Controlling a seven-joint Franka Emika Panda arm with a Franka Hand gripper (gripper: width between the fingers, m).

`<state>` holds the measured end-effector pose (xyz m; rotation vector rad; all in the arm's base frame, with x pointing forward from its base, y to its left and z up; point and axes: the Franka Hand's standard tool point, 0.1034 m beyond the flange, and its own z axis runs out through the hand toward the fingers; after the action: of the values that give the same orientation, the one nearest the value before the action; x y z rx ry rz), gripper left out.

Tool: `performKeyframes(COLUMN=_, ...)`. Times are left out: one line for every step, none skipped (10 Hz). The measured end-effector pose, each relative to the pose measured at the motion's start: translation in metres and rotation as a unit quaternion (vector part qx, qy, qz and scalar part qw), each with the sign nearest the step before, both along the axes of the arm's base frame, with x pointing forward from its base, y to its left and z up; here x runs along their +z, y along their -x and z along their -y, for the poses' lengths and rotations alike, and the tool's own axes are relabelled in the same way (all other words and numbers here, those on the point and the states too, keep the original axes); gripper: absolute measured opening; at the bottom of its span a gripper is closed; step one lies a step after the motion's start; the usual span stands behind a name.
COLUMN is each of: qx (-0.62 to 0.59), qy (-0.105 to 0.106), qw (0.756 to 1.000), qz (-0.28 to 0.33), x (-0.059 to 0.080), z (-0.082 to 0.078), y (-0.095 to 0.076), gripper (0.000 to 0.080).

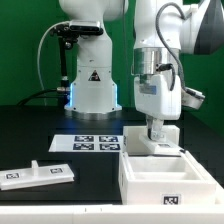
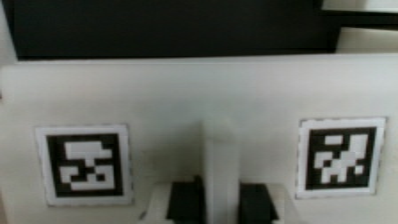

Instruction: Assemble cabinet

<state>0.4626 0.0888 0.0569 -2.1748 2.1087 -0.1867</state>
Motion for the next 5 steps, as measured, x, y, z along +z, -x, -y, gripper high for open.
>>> performKeyframes(qx=-0.002, qy=-0.002, qw=1.0, qz=0.002, x=0.0027, z=0.0013, y=-0.0047, gripper=0.0067)
performKeyframes(qx=0.001, qy=-0.003, qw=1.0, qz=0.003, x=0.0049, z=0.0039, y=-0.0084, gripper=0.0067)
performKeyframes(qx=-0.001, qy=-0.002, qw=1.0, qz=0.005, x=0.0053, z=0.005, y=-0.0105, gripper=0.0067)
performKeyframes(qx=0.0, qy=-0.001, qw=1.0, qz=0.004, x=0.0037, z=0.0035, y=-0.011, gripper=0.0067)
performKeyframes(qx=0.0, qy=0.001, qw=1.0, qz=0.003, x=0.001, z=0.0015, y=-0.0112, gripper=0.0067)
